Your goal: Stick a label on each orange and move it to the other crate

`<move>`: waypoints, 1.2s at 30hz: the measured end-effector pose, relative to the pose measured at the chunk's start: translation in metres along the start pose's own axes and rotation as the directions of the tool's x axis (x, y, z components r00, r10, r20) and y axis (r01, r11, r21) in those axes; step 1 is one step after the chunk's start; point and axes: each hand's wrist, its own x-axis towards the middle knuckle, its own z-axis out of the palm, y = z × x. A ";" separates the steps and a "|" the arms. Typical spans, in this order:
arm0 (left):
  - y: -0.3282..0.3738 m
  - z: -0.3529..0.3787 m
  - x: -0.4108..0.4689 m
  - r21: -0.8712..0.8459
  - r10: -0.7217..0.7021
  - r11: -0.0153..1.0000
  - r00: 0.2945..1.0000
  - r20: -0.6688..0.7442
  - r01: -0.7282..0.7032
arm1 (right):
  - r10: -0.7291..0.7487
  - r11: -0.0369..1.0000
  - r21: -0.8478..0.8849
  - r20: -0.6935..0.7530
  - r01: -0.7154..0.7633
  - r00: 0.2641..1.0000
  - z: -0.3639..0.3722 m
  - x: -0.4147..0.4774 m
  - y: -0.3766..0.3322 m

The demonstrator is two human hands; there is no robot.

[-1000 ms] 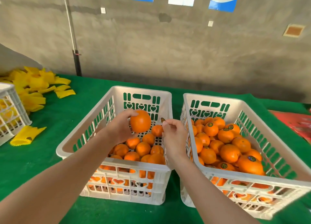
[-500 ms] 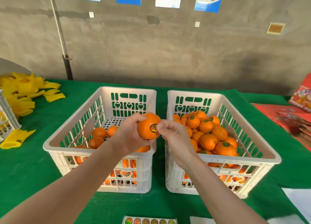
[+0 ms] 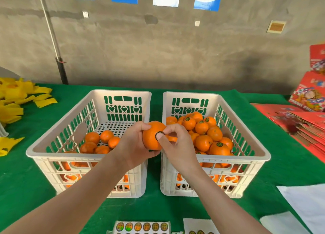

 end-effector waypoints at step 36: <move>-0.069 0.043 0.100 0.957 0.499 -0.113 0.818 0.286 -0.266 | 0.022 0.855 -0.519 0.083 0.024 0.996 -0.092 0.081 0.113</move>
